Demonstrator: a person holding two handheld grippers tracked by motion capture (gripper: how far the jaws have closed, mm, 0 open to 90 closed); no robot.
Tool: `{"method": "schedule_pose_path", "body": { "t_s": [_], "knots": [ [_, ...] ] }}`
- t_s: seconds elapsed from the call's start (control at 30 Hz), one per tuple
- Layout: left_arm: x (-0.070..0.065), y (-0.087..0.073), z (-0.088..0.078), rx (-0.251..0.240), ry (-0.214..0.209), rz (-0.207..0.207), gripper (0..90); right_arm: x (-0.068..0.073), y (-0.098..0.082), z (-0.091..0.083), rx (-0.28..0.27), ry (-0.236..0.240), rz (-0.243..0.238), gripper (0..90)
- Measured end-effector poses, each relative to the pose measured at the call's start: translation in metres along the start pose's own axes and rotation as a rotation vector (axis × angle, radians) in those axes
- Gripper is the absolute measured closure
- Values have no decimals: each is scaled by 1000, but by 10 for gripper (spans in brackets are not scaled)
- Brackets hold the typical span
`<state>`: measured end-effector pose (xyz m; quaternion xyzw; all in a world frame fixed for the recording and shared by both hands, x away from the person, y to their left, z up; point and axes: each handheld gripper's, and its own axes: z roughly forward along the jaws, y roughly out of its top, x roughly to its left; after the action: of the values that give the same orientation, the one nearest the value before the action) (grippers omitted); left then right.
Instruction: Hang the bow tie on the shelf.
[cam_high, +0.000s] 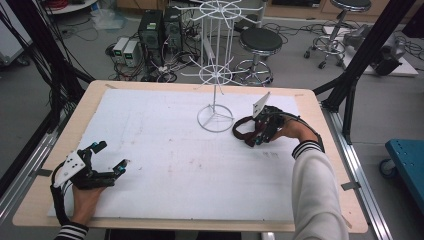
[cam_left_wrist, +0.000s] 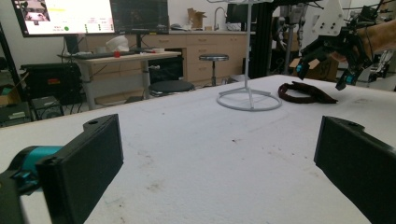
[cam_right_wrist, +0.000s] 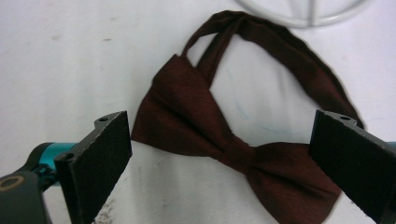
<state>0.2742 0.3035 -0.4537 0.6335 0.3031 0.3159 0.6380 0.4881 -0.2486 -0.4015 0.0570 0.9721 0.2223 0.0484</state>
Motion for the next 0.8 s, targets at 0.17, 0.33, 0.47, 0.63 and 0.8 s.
{"method": "schedule_pose_path", "body": {
  "t_s": [0.17, 0.33, 0.47, 0.63, 0.8],
  "knots": [
    [0, 0, 0, -1, 0, -1, 17, -1, 0, 5, 30, 1, -10, 191],
    [0, 0, 0, -1, -1, -2, 17, -2, 0, 6, 43, 0, -30, 245],
    [0, 0, 0, -1, -2, -2, 17, -2, -2, 5, 68, -7, -33, 261],
    [1, 0, 0, 0, -3, -2, 17, -1, -4, 2, 87, -15, -37, 287],
    [0, 0, 0, 1, -3, -2, 17, -1, -3, 4, 116, -28, -58, 373]
  ]
}}
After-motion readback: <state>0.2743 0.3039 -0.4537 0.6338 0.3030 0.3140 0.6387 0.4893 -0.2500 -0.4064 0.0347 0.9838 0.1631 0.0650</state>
